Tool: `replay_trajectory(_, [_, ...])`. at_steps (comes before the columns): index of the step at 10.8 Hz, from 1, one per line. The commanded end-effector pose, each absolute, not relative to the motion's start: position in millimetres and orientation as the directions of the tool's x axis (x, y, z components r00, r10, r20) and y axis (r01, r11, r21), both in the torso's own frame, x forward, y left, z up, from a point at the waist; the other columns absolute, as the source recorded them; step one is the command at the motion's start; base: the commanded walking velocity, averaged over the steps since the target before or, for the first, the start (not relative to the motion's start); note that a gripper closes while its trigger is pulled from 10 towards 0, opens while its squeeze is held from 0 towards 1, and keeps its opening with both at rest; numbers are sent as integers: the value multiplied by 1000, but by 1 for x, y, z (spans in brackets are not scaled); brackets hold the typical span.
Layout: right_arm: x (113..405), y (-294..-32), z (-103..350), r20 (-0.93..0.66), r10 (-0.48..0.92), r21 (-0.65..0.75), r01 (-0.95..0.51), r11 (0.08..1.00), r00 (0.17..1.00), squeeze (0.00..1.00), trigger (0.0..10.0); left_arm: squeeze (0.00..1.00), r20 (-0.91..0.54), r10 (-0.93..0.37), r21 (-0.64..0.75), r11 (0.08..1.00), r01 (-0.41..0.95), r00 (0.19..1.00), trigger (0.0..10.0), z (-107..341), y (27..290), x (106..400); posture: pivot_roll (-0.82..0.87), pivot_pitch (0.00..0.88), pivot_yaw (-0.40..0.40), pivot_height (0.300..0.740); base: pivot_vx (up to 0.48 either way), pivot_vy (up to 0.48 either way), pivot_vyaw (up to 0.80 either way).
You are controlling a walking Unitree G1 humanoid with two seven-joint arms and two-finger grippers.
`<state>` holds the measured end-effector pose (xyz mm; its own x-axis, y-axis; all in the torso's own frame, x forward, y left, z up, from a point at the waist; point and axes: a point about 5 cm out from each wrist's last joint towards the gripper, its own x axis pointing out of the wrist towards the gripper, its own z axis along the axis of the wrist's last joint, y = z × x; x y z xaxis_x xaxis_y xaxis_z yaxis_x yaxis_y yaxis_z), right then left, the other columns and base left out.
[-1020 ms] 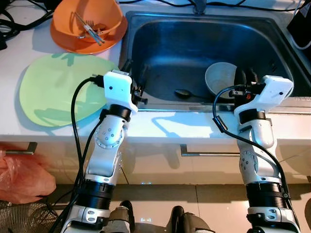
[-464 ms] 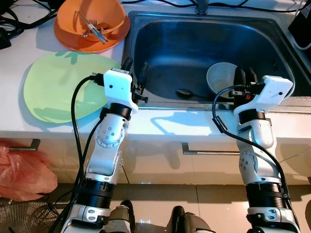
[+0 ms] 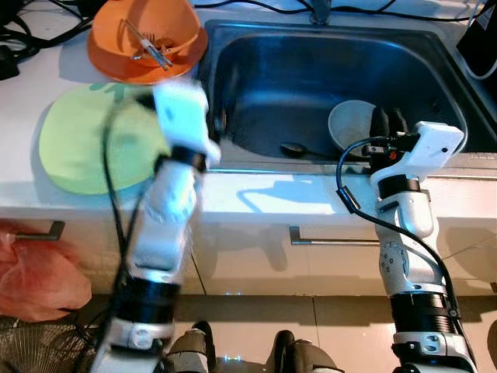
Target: Kitchen organization
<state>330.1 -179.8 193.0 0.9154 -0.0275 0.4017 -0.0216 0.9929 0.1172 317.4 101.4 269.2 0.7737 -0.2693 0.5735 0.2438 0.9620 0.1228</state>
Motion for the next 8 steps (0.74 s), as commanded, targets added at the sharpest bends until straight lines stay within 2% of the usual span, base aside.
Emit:
replay_trajectory(1, [330,-180,189,381,-26,112,-19,994,924,0,10000,0,593,-266,123,963,241,760,10000,281,108,314,174,210,-38,740,0,0,0])
replay_trajectory(2, [330,-179,188,379,-26,115,-20,993,925,0,10000,0,589,-264,149,964,218,764,10000,287,118,314,177,211,-38,740,0,0,0])
replay_trajectory(6, [332,-180,183,355,-21,115,-21,993,935,0,10000,0,559,-54,183,981,-60,827,10000,300,206,301,199,220,-51,740,0,0,0])
replay_trajectory(7, [333,-180,183,352,-20,115,-22,993,936,0,10000,0,554,-33,200,975,-95,832,10000,301,215,297,207,220,-53,740,0,0,0])
replay_trajectory(8, [334,-178,181,343,-10,117,-32,993,939,0,10000,1000,529,34,197,967,-161,848,10000,296,233,290,215,221,-58,740,0,0,0])
